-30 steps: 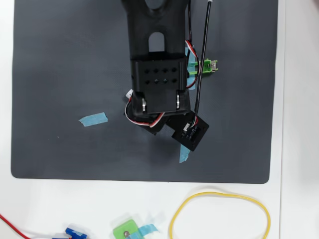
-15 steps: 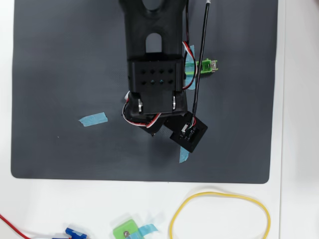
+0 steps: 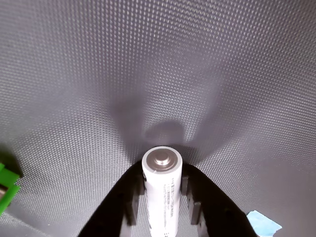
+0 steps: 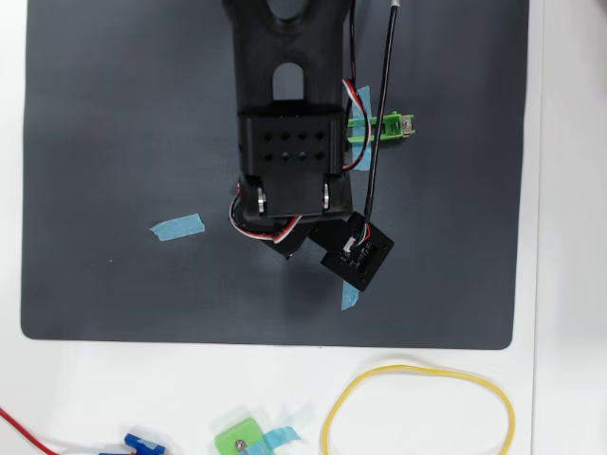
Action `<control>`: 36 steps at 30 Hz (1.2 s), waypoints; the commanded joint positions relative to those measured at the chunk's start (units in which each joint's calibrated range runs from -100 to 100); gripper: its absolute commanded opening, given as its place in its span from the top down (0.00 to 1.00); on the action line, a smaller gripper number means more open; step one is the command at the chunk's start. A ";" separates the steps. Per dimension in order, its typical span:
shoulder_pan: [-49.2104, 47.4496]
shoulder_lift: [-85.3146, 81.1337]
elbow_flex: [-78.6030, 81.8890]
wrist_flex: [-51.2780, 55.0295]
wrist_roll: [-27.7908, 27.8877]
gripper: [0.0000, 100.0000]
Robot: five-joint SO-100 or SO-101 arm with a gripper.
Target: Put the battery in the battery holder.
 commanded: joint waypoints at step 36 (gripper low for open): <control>-28.70 -37.31 25.37 -0.04 8.42 1.00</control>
